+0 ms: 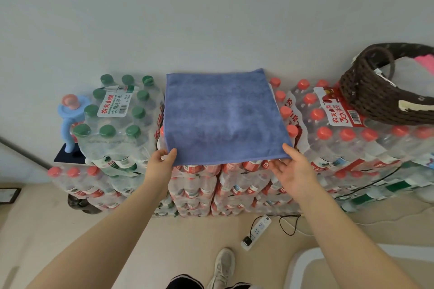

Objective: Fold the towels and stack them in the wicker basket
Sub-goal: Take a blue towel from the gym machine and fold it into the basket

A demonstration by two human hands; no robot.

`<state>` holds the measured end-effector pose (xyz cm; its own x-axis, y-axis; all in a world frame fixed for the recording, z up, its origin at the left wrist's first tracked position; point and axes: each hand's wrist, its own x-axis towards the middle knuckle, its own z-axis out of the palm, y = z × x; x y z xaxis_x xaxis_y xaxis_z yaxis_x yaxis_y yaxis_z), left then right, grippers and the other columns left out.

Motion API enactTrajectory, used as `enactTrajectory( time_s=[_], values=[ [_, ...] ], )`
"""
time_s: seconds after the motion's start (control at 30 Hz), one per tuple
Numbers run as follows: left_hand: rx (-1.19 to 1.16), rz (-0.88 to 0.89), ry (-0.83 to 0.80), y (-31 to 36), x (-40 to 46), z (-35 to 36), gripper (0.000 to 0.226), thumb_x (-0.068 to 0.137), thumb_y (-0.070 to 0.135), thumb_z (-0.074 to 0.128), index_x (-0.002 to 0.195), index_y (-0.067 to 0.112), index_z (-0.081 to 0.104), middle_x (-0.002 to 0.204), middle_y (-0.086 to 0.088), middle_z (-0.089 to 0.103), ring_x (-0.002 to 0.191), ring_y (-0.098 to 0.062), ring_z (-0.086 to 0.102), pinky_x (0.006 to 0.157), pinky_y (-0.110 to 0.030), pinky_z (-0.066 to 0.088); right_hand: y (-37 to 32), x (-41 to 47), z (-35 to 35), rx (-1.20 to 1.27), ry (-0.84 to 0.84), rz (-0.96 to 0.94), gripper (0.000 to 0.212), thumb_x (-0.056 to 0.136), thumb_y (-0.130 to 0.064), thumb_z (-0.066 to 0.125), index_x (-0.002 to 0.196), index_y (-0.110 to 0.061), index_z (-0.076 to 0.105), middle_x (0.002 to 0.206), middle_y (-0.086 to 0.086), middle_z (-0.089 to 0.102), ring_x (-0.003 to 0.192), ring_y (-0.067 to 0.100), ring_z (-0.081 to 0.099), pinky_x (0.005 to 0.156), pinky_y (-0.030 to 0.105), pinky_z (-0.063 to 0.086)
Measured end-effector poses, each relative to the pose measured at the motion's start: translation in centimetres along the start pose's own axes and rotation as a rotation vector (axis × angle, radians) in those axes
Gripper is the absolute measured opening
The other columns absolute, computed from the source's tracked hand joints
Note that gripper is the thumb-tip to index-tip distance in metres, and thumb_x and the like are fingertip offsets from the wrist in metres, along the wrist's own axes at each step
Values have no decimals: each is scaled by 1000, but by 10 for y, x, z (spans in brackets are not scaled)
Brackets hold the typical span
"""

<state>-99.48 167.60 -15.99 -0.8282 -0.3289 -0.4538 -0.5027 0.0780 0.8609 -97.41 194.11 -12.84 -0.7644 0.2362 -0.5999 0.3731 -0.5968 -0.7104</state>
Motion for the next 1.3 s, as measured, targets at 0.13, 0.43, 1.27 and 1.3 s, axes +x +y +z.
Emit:
enactTrajectory(
  time_s=[0.13, 0.43, 1.27, 1.3],
  values=[
    [23, 22, -148, 0, -8, -2, 36, 94, 31, 48, 125, 13, 53, 114, 0, 59, 102, -19, 52, 91, -32, 39, -7, -6, 2, 49, 22, -17, 8, 94, -19, 51, 93, -17, 58, 91, 0, 63, 86, 13, 58, 77, 26, 44],
    [-310, 28, -182, 14, -27, -27, 17, 95, 26, 48, 101, 11, 53, 71, 0, 52, 51, -8, 49, 54, -19, 45, -14, -14, -11, -539, 35, -410, 20, 92, -10, 52, 109, -19, 46, 77, 0, 53, 52, 11, 39, 44, 18, 35],
    [658, 766, -56, 53, -8, -68, 29, 81, -2, 62, 107, 7, 67, 82, 4, 54, 85, -27, 55, 66, -15, 35, -34, -34, 5, -814, -1, -709, 18, 89, 2, 49, 85, -10, 61, 108, 2, 51, 101, 12, 48, 81, 17, 39],
    [654, 793, -45, 57, -5, -66, 24, 80, -1, 64, 103, 7, 69, 80, 7, 47, 85, -24, 51, 66, -16, 33, -37, -31, 8, -737, -23, -683, 24, 90, 3, 46, 80, -13, 62, 99, 2, 57, 95, 9, 53, 79, 19, 40]
  ],
)
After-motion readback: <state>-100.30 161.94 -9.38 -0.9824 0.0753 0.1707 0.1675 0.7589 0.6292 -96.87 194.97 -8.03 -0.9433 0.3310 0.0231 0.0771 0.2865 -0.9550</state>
